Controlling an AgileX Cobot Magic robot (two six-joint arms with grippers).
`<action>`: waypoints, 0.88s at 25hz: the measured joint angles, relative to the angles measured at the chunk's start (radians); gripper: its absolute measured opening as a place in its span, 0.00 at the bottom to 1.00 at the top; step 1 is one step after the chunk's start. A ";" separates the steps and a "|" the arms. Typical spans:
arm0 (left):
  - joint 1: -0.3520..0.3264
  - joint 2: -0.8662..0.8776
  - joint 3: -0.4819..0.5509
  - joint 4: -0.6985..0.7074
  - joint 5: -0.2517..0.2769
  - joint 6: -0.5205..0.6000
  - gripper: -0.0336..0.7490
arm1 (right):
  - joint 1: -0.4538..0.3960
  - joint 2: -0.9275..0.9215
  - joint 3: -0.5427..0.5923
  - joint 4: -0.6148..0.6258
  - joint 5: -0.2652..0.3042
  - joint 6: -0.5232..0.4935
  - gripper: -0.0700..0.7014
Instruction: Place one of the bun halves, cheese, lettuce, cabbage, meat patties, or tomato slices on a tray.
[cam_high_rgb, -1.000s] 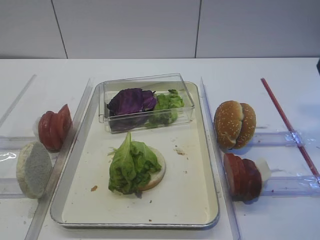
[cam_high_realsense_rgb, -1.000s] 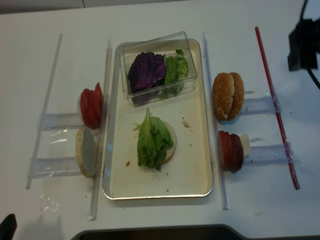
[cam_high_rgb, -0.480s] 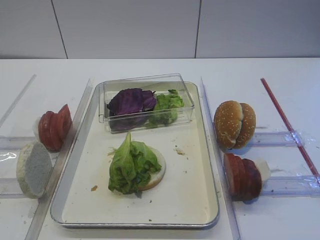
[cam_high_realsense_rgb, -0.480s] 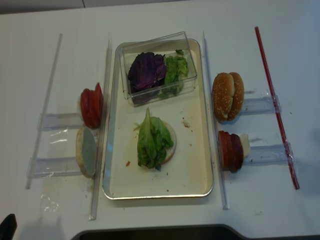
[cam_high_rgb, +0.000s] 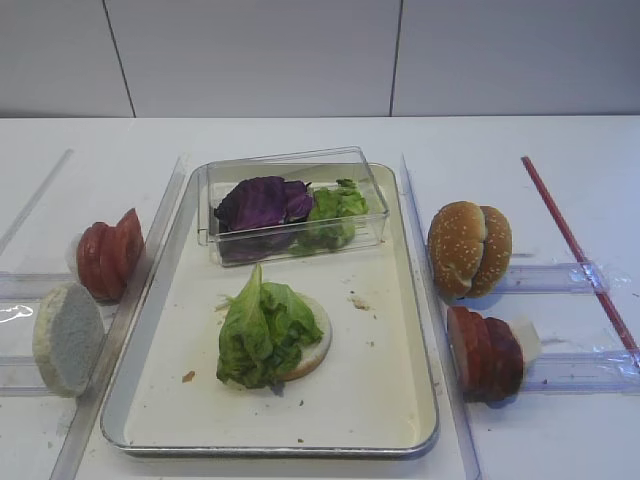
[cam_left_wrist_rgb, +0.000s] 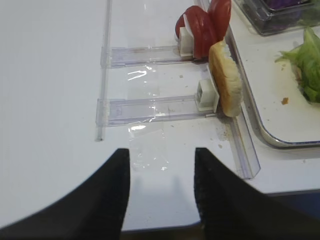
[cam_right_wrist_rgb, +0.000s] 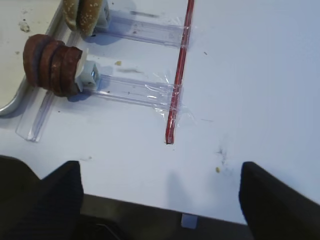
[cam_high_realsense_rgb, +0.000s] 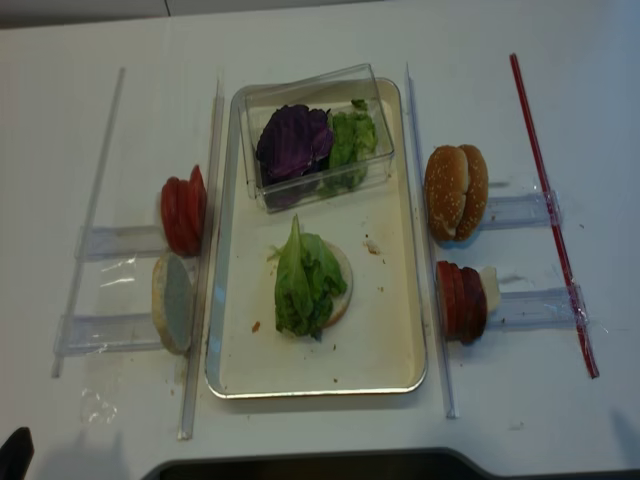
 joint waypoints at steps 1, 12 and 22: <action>0.000 0.000 0.000 0.000 0.000 0.000 0.42 | 0.000 -0.032 0.018 0.004 0.000 -0.017 0.91; 0.000 0.000 0.002 0.000 0.000 0.000 0.42 | 0.000 -0.222 0.120 0.031 -0.065 -0.042 0.91; 0.000 0.000 0.002 0.000 0.000 0.000 0.42 | 0.000 -0.222 0.150 0.031 -0.133 -0.038 0.91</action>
